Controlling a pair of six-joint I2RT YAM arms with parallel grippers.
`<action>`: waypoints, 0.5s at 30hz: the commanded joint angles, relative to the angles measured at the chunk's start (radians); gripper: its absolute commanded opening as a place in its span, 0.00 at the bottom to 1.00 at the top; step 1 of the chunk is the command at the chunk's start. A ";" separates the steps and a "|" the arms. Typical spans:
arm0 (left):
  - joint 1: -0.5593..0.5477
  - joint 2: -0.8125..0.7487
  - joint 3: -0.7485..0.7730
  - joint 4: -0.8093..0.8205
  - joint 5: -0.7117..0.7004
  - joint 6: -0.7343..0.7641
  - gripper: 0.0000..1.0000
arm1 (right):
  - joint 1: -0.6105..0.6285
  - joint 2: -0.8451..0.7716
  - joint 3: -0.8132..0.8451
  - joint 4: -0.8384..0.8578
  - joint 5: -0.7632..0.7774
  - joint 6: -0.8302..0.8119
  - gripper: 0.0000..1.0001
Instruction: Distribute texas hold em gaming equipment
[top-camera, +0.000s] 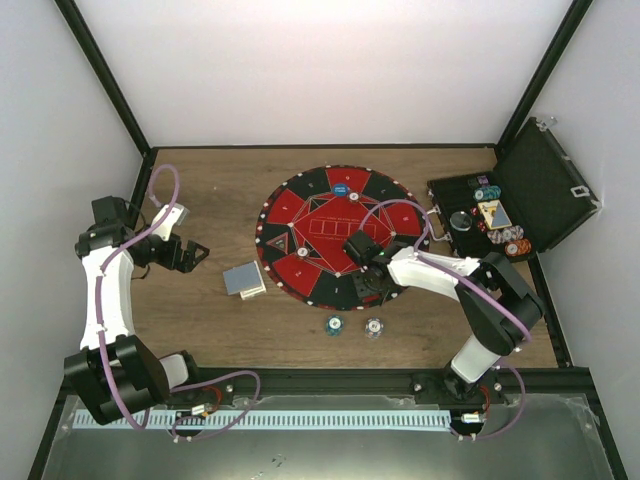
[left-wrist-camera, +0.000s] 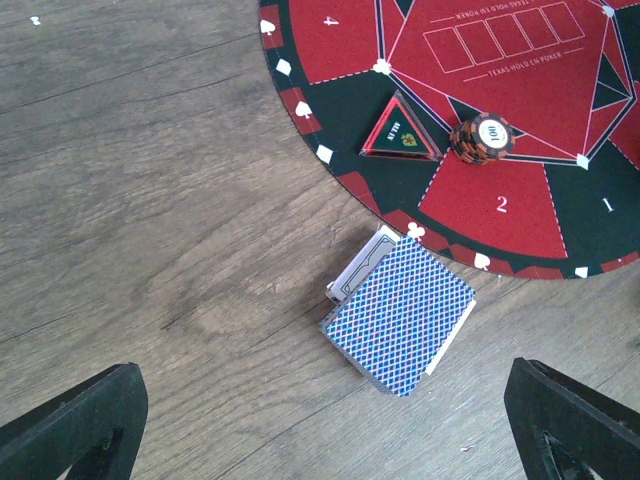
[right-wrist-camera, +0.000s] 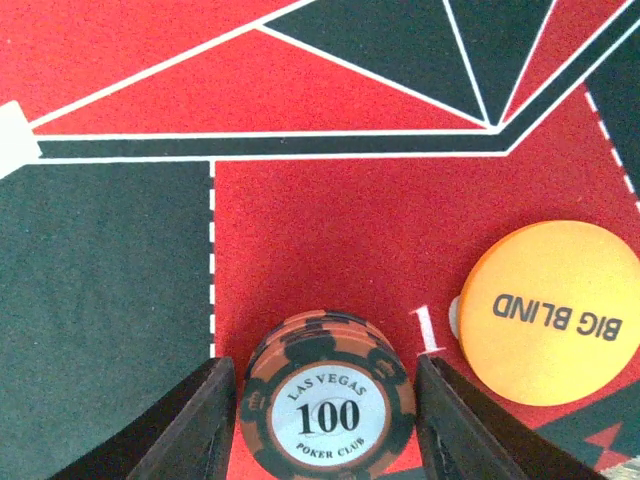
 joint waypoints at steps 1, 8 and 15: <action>0.006 -0.012 0.020 -0.012 0.011 0.025 1.00 | -0.009 -0.026 0.022 -0.014 0.005 -0.006 0.56; 0.006 0.008 0.018 -0.007 0.007 0.018 1.00 | 0.008 -0.093 0.116 -0.089 -0.008 -0.001 0.67; 0.006 0.011 0.021 0.005 0.014 0.008 1.00 | 0.189 -0.161 0.180 -0.183 -0.009 0.094 0.69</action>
